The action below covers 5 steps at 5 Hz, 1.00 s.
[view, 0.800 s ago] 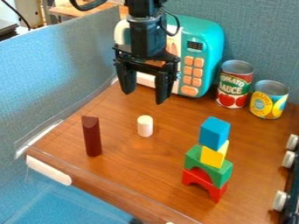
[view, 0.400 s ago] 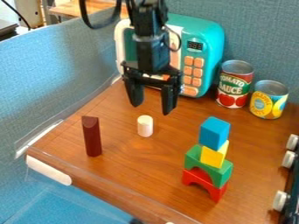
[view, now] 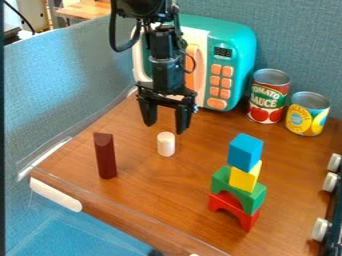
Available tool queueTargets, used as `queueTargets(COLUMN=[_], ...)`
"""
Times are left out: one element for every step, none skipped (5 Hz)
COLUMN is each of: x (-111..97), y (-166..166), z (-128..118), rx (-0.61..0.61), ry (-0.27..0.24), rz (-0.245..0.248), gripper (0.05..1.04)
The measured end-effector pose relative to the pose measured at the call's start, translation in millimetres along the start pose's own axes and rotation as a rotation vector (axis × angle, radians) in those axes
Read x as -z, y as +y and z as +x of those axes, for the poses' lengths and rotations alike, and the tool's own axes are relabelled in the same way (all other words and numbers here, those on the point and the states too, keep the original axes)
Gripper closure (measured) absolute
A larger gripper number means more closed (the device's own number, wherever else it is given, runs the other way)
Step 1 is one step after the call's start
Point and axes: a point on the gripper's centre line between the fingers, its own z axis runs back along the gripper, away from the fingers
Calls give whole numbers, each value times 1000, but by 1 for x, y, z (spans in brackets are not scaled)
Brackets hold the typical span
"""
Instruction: Put the cylinder on top of the cube
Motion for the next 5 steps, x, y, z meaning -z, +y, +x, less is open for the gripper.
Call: queueTargets(x=[8, 14, 16, 16, 17], y=[9, 9, 9, 9, 7], z=[3, 3, 5, 7, 9], rx=[-32, -39, -44, -55, -47], ry=[53, 94, 86, 70, 64], rz=[17, 38, 39, 40, 47], gripper=[83, 83, 83, 83, 83])
